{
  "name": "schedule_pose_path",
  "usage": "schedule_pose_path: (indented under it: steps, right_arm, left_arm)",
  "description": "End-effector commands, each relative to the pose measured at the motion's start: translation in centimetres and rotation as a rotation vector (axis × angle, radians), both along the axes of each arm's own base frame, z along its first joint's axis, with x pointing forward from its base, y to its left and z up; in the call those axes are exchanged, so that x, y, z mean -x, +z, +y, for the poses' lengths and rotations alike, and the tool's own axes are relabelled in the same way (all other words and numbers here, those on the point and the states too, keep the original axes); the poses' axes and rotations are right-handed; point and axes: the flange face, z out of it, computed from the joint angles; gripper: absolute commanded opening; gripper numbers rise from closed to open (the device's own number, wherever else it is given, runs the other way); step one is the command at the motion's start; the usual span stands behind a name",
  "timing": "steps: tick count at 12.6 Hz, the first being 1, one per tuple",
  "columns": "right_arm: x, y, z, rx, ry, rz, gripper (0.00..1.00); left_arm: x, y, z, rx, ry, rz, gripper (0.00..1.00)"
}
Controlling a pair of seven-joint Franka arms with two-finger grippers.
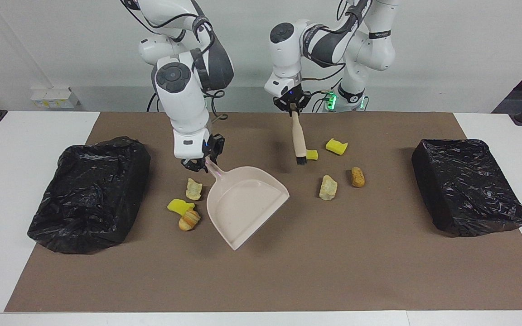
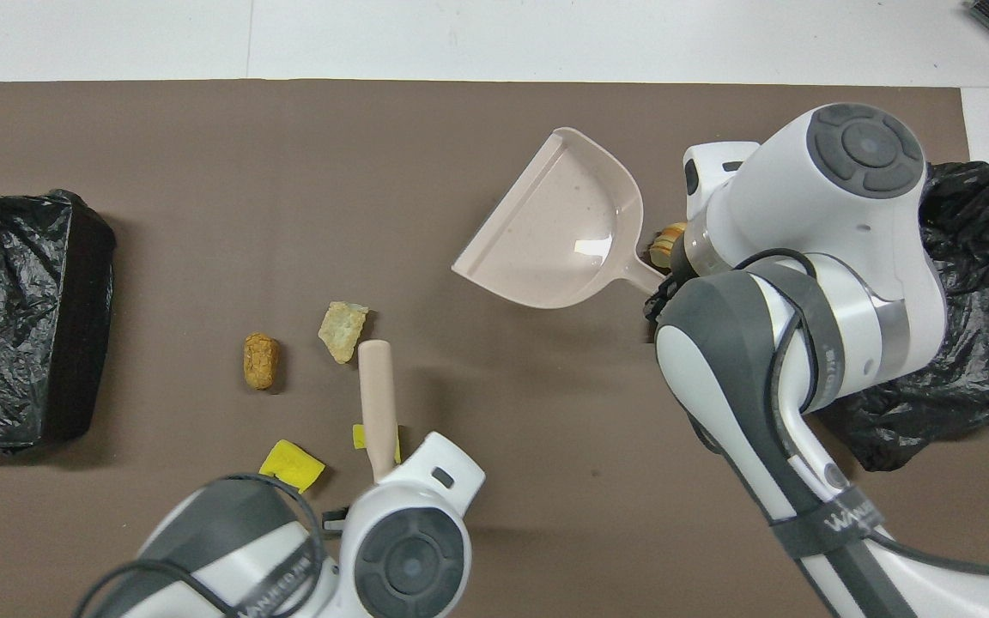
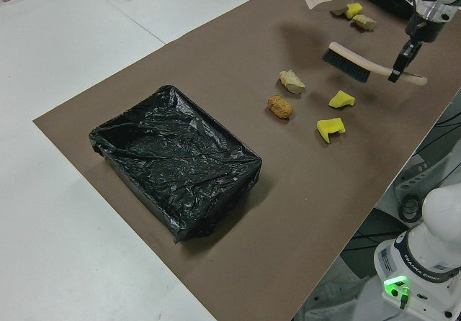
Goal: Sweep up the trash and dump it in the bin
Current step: 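Carry the dustpan toward the debris while the left gripper grasps the brush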
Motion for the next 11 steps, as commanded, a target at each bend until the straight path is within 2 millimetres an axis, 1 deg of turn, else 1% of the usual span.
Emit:
schedule_pose_path:
  steps: [1,2,3,4,5,6,7,8,9,10,11]
  right_arm:
    - [3.2,-2.4,-0.9,-0.011,0.235,0.017,0.00]
    - [3.7,-3.2,-0.6,-0.006,0.259,0.036,0.00]
    - [4.2,-4.3,0.3,0.002,0.275,0.054,0.00]
    - [5.4,-5.8,3.2,0.017,0.327,0.061,0.00]
    - [6.7,-6.6,4.5,0.032,0.359,0.061,0.00]
    - [8.1,-6.5,5.3,0.038,0.371,0.074,0.00]
    - [9.7,-7.4,5.9,0.058,0.391,0.090,0.00]
    - [10.7,-7.5,5.7,0.085,0.395,0.087,0.00]
    - [11.4,-7.6,5.8,0.098,0.407,0.089,0.00]
    - [12.2,-7.9,6.5,0.105,0.403,0.095,0.00]
    - [13.0,-8.7,8.2,0.137,0.367,0.095,0.00]
  left_arm:
    - [-5.1,3.9,6.4,0.025,0.024,-0.036,0.00]
    - [-5.8,3.6,7.2,0.028,0.016,-0.033,0.00]
    - [-6.9,3.4,9.0,0.030,0.024,-0.028,0.00]
    - [-8.0,3.0,11.1,0.032,0.004,-0.013,0.00]
    - [-9.0,2.0,14.4,0.027,-0.005,0.017,0.00]
    - [-10.3,1.3,18.1,0.037,-0.001,0.022,0.00]
    - [-10.4,-0.1,20.2,0.038,-0.002,0.038,0.00]
    - [-9.6,-1.2,20.9,0.037,0.003,0.044,0.00]
    - [-8.9,-2.2,21.2,0.036,0.003,0.048,0.00]
    - [-8.3,-3.5,21.6,0.034,0.008,0.061,0.00]
    - [-8.1,-5.0,22.5,0.036,0.024,0.063,0.00]
